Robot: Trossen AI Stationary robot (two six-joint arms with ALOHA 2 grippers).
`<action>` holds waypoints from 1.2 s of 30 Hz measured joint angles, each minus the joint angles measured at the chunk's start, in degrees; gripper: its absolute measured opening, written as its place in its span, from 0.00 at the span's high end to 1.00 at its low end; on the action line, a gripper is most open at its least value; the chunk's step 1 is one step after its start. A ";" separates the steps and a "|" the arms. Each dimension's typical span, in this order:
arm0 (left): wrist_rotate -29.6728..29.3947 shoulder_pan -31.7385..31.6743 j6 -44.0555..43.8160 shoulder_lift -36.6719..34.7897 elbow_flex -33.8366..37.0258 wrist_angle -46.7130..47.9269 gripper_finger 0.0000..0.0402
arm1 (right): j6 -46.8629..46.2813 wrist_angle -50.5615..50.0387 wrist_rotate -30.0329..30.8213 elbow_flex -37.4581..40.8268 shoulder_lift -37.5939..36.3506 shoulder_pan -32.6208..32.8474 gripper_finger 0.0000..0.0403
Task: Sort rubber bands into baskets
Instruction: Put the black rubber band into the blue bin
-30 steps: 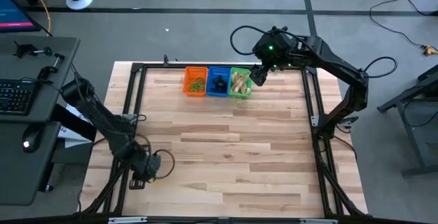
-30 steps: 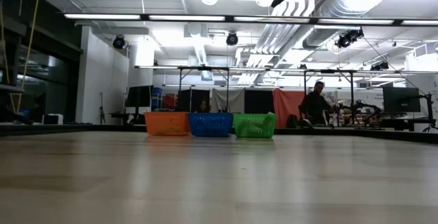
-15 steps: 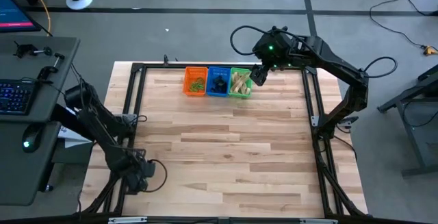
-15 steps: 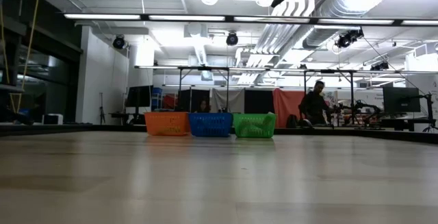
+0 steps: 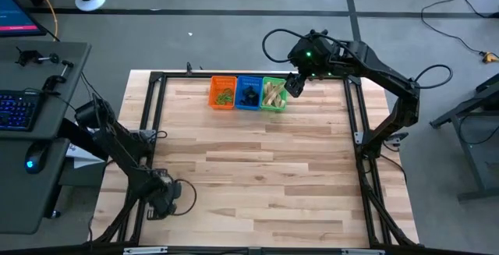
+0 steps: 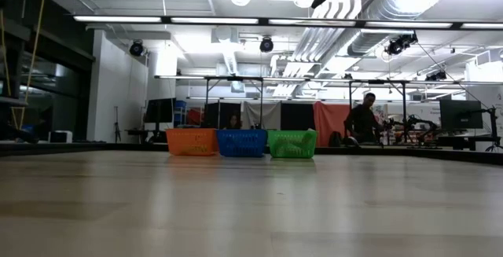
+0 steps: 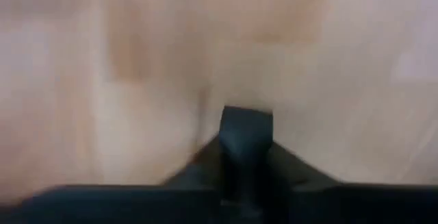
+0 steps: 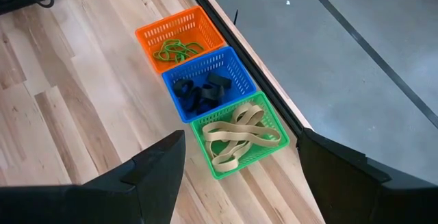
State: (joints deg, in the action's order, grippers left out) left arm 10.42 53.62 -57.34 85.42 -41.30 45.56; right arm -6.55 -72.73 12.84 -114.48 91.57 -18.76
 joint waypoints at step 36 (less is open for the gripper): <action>-11.77 -82.52 54.71 29.00 -47.28 -22.85 0.93 | -8.51 1.04 3.70 -0.09 2.19 0.00 0.33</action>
State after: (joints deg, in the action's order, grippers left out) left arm -1.35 -28.91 -2.63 114.41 -88.58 22.71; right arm -15.06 -71.69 16.54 -114.56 93.76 -18.76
